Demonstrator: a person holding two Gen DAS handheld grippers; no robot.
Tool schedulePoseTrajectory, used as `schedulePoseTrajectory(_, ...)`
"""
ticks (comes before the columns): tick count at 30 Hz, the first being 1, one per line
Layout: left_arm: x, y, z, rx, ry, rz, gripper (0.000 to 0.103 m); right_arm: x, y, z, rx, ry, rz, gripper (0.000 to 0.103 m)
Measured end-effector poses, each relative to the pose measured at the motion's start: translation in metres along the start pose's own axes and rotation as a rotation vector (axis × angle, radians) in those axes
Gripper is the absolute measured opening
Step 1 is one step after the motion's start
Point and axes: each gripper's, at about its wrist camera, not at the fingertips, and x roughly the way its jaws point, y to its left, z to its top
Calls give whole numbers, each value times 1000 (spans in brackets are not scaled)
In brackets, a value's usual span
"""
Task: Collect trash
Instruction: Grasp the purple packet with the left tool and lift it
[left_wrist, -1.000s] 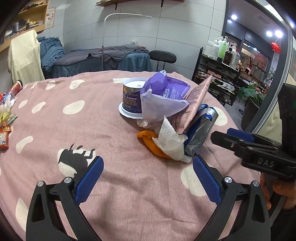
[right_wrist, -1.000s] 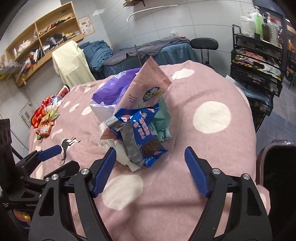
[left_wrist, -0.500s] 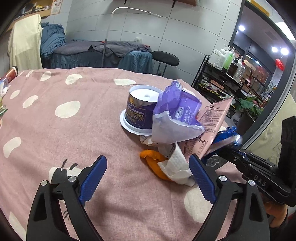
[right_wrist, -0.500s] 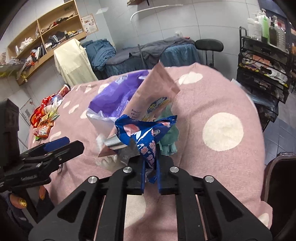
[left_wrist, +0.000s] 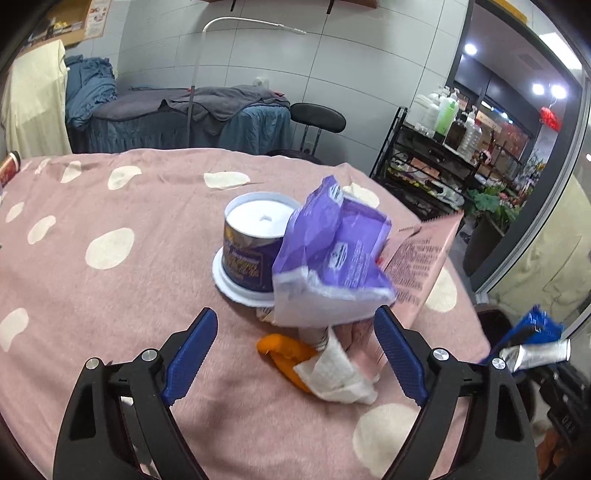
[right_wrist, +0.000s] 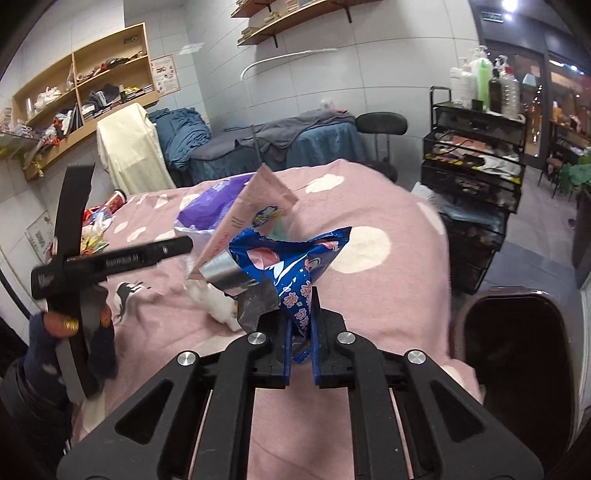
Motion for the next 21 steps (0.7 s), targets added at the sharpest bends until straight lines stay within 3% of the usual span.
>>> schedulePoseTrajectory(7, 19, 9, 21, -93, 41, -62, 84, -22, -15, -10, 38, -14, -13, 9)
schedulePoseTrajectory(9, 29, 9, 23, -99, 61, -60, 74, -26, -18, -12, 46, -15, -16, 9)
schedulePoseTrajectory(14, 36, 5, 17, -110, 101, -94, 26, -32, -20, -18, 62, -14, -15, 9)
schedulePoseTrajectory(16, 30, 2, 13, -97, 81, -83, 18, -33, -21, -20, 72, -13, -15, 9)
schedulePoseTrajectory(21, -4, -9, 0, -73, 8, -75, 15, -35, -27, -25, 95, -19, -10, 9)
